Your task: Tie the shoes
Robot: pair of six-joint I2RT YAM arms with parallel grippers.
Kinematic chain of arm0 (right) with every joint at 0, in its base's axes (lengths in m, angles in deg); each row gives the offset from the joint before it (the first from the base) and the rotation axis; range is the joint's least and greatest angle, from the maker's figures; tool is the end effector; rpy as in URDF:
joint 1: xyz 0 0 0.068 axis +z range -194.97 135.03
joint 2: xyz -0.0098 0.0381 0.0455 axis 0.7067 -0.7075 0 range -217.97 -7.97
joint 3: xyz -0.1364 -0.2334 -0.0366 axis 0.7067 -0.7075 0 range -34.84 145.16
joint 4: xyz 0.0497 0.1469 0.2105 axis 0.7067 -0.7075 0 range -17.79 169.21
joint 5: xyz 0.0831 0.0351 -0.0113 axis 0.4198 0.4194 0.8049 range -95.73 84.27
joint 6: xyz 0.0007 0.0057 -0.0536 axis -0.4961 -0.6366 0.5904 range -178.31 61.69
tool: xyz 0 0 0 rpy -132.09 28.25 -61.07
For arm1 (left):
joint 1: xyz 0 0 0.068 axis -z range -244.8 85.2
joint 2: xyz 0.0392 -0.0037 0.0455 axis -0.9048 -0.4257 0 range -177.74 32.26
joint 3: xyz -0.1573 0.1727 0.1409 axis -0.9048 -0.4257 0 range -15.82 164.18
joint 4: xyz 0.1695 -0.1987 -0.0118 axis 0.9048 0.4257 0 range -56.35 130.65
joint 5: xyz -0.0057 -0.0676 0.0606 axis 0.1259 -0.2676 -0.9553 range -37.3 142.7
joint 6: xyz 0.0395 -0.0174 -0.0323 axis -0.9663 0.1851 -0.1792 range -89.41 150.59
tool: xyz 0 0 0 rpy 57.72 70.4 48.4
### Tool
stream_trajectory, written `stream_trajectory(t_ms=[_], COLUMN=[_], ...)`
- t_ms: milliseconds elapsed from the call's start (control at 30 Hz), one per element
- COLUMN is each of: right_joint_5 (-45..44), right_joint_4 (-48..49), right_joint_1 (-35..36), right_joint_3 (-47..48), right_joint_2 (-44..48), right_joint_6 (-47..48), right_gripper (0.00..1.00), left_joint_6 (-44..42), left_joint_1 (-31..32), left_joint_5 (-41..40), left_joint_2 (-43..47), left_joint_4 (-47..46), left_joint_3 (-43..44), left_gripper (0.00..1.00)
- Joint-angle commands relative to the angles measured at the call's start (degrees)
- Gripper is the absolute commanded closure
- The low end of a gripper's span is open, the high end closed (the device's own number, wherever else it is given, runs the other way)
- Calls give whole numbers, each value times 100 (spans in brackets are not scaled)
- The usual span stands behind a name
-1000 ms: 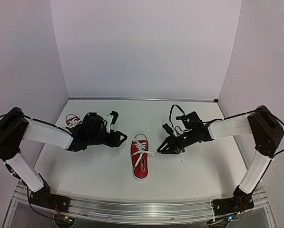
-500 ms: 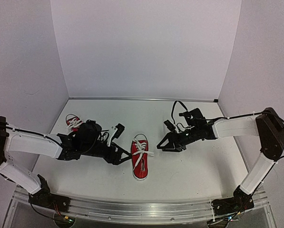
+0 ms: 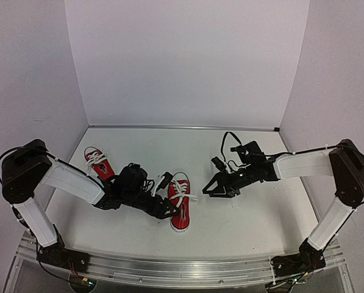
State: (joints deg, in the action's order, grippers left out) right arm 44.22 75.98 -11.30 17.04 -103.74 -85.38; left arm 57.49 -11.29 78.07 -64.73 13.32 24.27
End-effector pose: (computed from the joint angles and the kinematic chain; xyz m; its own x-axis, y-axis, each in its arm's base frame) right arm 0.2601 0.2061 0.1785 -0.9027 -0.2493 -0.3506 -0.4260 0.4046 0.8092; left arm 0.1789 -0.2676 0.1398 -0.7373 0.3094 -0.6006 0.6700 0.4493 -0.5910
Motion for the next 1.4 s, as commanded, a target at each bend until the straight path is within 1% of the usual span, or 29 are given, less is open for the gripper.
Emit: stream_trajectory(t_ms=[0, 167, 367, 633, 767, 900, 967, 1033, 1167, 1233, 1300, 1367], right_joint_5=[-71, -65, -72, -76, -81, -109, -140, -204, -470, -639, -615, -554], right_joint_4=[33, 33, 26, 17, 14, -2, -2, -11, -218, -412, -443, -431], right_joint_1=[-27, -29, -36, -36, -36, -36, -36, -36, -36, -35, -36, -33], right_joint_3=[-55, -50, -35, -16, 4, 16, 24, 51, 271, 405, 507, 564], right_joint_2=[222, 182, 160, 147, 145, 119, 85, 32, -160, -306, -511, -701], right_joint_6=[18, 38, 46, 24, 19, 46, 69, 134, 443, 672, 808, 867], right_gripper=[50, 51, 51, 51, 51, 52, 52, 53, 54, 55, 56, 57], left_joint_6=[106, 105, 139, -180, -518, -846, -1105, -1320, -1742, -2055, -2541, -3020], left_joint_1=[186, 308, 386, 622, 719, 701, 639, 511, -205, -546, -605, -620], left_joint_5=[313, 257, 368, 504, 398, -12, -322, -468, -202, -125, -354, -493], left_joint_2=[-88, -94, -283, -637, -667, -164, 283, 633, 1199, 1254, 1127, 934], left_joint_4=[-477, -321, -298, -43, 454, 717, 1030, 1271, 1596, 1927, 2405, 2643], left_joint_3=[511, 668, 893, 1739, 2100, 1743, 1532, 1292, 868, 855, 982, 1098], left_gripper=[34, 38, 40, 39, 38, 36, 34, 33, 33, 34, 38, 42])
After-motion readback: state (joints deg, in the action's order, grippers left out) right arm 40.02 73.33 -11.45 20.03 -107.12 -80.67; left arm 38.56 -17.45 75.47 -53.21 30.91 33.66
